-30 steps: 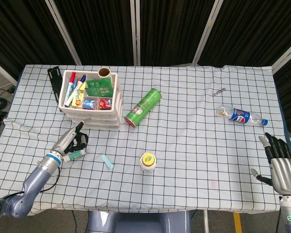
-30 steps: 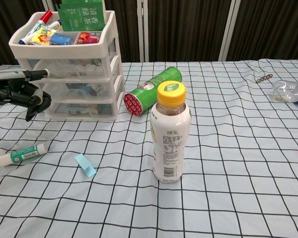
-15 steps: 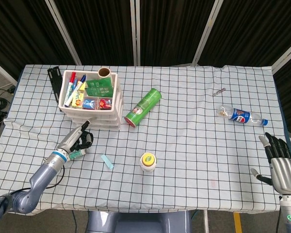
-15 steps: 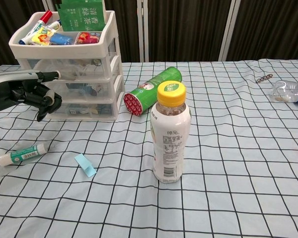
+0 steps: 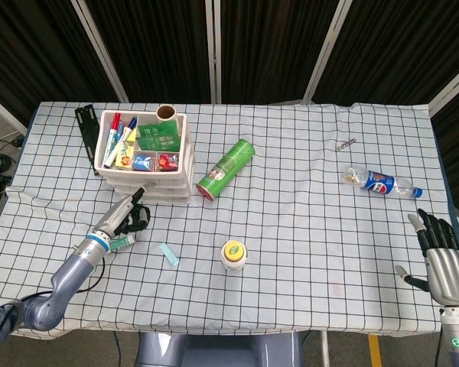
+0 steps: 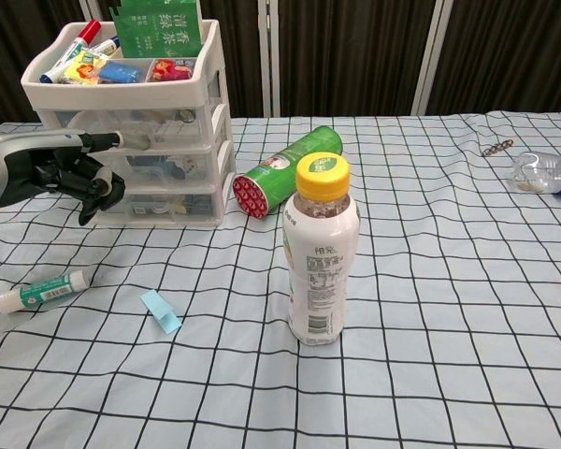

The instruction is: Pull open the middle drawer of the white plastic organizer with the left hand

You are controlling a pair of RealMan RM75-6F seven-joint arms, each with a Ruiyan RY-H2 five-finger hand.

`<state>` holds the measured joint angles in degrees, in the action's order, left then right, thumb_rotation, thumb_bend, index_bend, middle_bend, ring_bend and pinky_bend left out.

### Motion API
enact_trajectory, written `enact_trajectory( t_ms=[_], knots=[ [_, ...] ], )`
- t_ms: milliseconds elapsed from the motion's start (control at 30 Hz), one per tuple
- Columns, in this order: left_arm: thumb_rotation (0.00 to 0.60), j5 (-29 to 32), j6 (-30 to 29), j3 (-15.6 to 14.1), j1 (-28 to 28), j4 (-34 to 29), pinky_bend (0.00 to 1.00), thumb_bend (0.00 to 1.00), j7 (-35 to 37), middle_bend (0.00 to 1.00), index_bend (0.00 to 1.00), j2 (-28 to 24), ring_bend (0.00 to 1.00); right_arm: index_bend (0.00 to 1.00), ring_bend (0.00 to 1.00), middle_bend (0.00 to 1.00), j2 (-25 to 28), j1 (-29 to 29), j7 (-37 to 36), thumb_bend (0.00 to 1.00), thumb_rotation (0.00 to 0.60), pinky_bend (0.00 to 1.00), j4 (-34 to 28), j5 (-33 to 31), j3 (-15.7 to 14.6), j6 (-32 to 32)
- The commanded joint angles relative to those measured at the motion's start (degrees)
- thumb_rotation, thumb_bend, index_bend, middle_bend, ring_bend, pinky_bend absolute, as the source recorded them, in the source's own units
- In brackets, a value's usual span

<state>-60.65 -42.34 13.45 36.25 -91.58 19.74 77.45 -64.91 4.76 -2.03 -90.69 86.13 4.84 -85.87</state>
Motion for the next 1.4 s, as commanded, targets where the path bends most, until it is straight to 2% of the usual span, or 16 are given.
enact_trajectory(
  t_ms=[33, 500, 1067, 1400],
  knots=[
    [0.600, 0.22, 0.39, -0.01, 0.41, 0.01, 0.64, 0.88, -0.43, 0.69, 0.01, -0.11, 0.70, 0.00, 0.00, 0.00, -0.03, 0.04, 0.01, 0.08, 0.600, 0.00, 0.02, -0.12, -0.01, 0.17],
    [0.600, -1.81, 1.05, -0.82, 0.45, -1.87, 0.64, 0.88, 0.39, 0.69, 0.05, -1.21, 0.70, 0.00, 0.00, 0.00, -0.09, 0.09, 0.08, 0.08, 0.600, 0.00, -0.04, -0.15, -0.10, 0.34],
    [0.600, -6.36, -1.19, -2.38, -0.77, -5.72, 0.64, 0.88, 1.44, 0.69, 0.06, -2.55, 0.70, 0.00, 0.00, 0.00, -0.03, 0.05, -0.05, 0.08, 0.600, 0.00, -0.13, -0.09, -0.06, 0.16],
    [0.600, -8.05, -2.87, -3.39, -2.41, -5.57, 0.64, 0.88, 4.26, 0.69, 0.05, -2.60, 0.70, 0.00, 0.00, 0.00, -0.06, 0.05, -0.01, 0.08, 0.600, 0.00, -0.16, -0.20, -0.08, 0.27]
  ],
)
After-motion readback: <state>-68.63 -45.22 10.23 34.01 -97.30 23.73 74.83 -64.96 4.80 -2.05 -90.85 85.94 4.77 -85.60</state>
